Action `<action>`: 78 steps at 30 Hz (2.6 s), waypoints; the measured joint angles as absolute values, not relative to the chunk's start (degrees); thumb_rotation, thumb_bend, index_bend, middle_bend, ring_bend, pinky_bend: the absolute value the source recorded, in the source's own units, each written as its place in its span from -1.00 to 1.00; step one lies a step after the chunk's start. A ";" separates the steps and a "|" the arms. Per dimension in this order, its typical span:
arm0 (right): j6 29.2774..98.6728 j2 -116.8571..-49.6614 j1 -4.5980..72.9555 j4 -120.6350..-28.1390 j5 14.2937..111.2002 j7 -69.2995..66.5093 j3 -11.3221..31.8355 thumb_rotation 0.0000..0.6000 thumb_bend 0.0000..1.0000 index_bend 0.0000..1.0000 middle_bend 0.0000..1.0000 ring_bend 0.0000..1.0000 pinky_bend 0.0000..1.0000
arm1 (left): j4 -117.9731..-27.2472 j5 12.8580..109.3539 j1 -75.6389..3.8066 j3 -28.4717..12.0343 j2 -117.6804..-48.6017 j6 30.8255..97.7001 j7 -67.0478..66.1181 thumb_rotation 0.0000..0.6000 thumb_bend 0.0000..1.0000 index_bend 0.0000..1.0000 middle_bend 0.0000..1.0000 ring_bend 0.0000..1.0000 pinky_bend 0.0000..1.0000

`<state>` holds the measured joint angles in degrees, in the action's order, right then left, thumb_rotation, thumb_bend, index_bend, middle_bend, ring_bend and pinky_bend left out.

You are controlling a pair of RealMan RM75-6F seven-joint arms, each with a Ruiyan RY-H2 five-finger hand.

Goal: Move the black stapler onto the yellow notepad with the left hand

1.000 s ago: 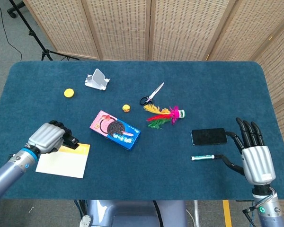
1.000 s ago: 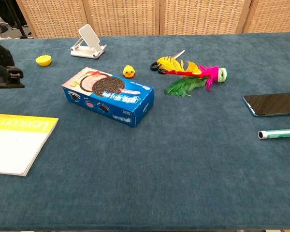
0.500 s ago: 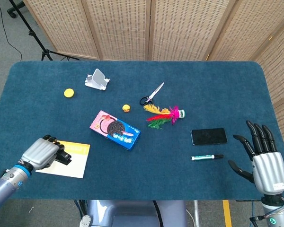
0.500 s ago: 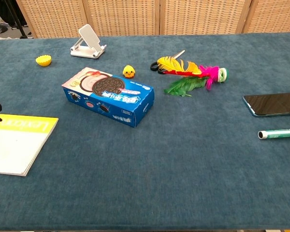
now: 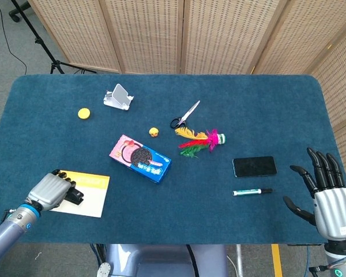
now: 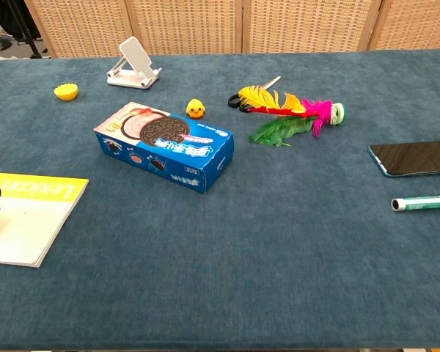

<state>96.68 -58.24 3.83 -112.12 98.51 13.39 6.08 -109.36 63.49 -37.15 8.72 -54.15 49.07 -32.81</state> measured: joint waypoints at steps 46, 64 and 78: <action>96.64 -59.40 3.38 -112.05 100.38 13.89 6.72 1.00 -0.58 -0.49 -0.94 -1.00 -0.94 | -105.50 64.32 -34.17 8.28 -57.55 52.74 -33.91 1.00 -0.22 -0.57 -1.00 -1.00 -0.77; 95.90 -59.39 3.41 -112.24 100.50 14.00 6.67 1.00 -0.58 -0.49 -0.97 -1.00 -0.96 | -115.56 69.50 -33.89 4.21 -44.60 53.83 -17.38 1.00 -0.56 -1.00 -1.00 -1.00 -1.00; 92.30 -59.93 4.55 -112.97 99.10 15.94 6.31 1.00 -0.58 -0.49 -0.99 -1.00 -0.96 | -121.04 79.14 -22.59 3.29 -44.01 71.95 -12.10 1.00 -0.57 -1.00 -1.00 -1.00 -1.00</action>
<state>92.30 -59.93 4.55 -112.97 99.10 15.94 6.31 -121.04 79.14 -22.59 3.29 -44.01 71.95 -12.10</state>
